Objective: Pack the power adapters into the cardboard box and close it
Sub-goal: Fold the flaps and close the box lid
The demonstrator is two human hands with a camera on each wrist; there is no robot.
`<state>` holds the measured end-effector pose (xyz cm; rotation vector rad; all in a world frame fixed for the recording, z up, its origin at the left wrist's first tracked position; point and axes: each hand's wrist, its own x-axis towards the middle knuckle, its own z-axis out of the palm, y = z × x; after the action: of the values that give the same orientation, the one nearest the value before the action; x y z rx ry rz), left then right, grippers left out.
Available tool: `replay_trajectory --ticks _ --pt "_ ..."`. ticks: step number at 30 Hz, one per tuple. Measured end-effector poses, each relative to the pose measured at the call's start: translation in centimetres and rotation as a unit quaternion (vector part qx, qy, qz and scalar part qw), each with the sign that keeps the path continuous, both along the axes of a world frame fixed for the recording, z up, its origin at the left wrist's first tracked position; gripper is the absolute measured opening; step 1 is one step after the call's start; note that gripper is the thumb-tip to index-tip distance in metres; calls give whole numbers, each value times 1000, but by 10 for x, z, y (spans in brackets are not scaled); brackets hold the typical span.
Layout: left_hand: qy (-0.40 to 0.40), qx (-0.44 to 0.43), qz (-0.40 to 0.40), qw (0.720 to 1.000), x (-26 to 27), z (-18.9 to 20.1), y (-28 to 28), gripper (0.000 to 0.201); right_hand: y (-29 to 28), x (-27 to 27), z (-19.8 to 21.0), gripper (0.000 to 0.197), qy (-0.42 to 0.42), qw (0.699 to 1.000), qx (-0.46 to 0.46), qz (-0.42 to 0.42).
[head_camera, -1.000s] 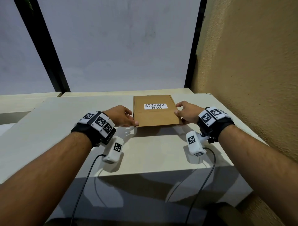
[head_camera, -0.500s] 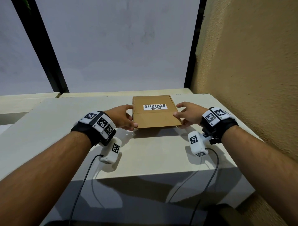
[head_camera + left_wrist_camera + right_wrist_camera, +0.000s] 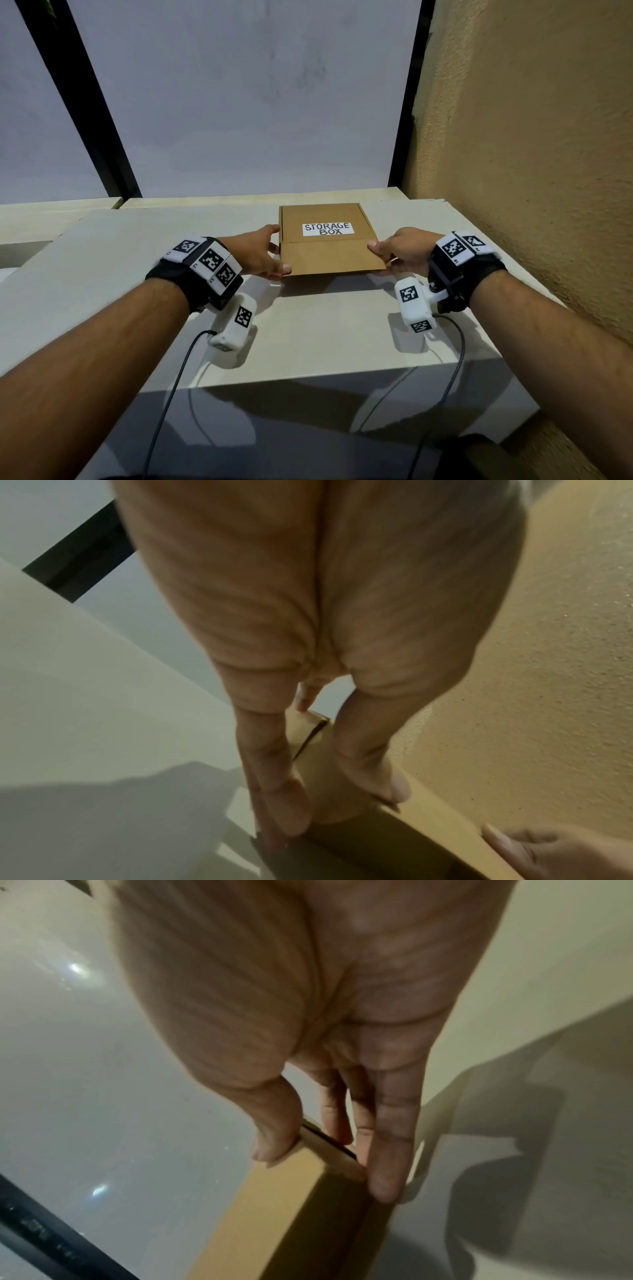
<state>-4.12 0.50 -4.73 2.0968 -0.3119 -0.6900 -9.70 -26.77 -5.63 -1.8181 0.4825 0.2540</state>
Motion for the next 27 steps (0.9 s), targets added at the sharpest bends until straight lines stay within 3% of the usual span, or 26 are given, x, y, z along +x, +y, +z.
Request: replay_trajectory --ticks 6,10,17,27 --pt "32 1 22 999 0 3 1 88 -2 3 -5 41 13 999 35 -16" --pt "13 85 -32 996 1 4 9 56 -1 3 -5 33 14 998 55 -24" --pt "-1 89 -38 995 -3 3 9 22 -1 -2 -3 37 40 999 -5 4" --pt "-38 151 -80 985 -7 6 14 28 2 -8 0 33 45 998 -36 18"
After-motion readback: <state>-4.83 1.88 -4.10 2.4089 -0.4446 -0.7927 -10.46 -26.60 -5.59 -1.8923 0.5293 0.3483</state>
